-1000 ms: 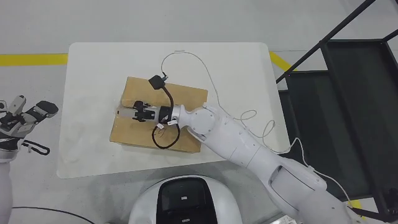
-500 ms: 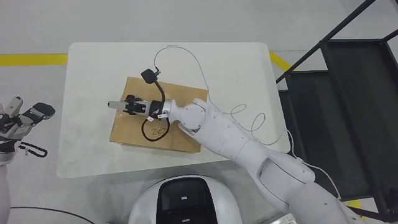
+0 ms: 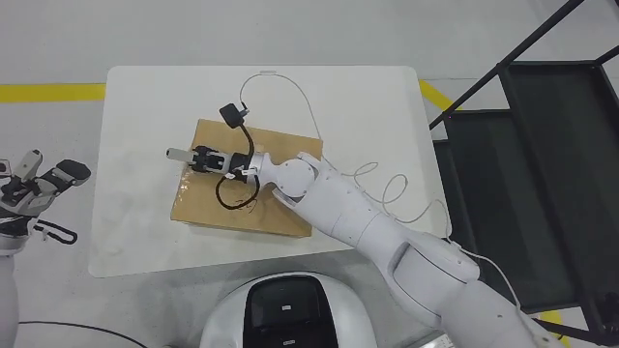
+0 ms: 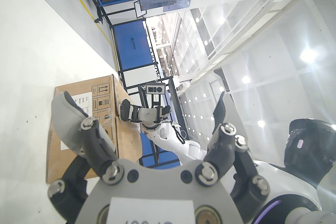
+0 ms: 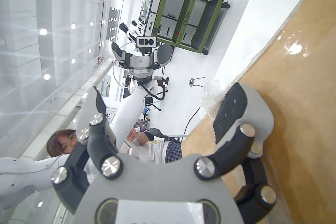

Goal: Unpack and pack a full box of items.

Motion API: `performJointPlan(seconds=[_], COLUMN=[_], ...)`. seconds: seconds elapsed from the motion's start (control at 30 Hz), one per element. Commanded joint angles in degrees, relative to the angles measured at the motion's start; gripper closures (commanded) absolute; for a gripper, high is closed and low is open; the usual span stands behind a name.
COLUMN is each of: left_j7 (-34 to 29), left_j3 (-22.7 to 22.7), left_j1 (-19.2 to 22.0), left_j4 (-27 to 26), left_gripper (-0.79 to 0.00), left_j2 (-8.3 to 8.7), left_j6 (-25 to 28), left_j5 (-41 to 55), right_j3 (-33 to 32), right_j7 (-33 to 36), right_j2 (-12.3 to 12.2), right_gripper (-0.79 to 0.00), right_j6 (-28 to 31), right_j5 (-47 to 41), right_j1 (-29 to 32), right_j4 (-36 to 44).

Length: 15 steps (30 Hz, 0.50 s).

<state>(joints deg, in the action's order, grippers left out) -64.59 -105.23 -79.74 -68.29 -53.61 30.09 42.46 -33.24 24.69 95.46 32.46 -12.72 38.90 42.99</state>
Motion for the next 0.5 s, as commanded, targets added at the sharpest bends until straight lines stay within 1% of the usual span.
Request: performJointPlan(seconds=[0.0, 0.1, 0.23, 0.33, 0.47], left_j7=[0.0, 0.0, -0.1, -0.1, -0.1], left_j3=[0.1, 0.2, 0.1, 0.2, 0.6], left_j1=[0.0, 0.0, -0.1, -0.1, 0.0], left_j4=[-0.1, -0.3, -0.4, -0.6, -1.1], left_gripper=[-0.785, -0.785, -0.785, -0.785, -0.785], left_j2=[-0.03, -0.07, -0.07, -0.1, -0.17], left_j6=[-0.1, -0.2, -0.3, -0.4, -0.5], left_j5=[0.0, -0.1, -0.3, -0.5, -0.5], right_j3=[-0.1, -0.6, -2.4, -4.3, -7.6], right_j7=[0.4, 0.6, 0.8, 1.7, 3.4], right_j2=[0.2, 0.4, 0.2, -0.6, -2.5], right_gripper=[-0.785, -0.785, -0.785, -0.785, -0.785], right_j6=[-0.1, 0.0, 1.8, 2.8, 2.5], right_j5=[0.3, 0.5, -0.3, -0.1, 1.9], right_j1=[0.0, 0.1, 0.4, 1.0, 2.9], right_j4=[-0.4, -0.7, 0.1, 2.2, 6.5])
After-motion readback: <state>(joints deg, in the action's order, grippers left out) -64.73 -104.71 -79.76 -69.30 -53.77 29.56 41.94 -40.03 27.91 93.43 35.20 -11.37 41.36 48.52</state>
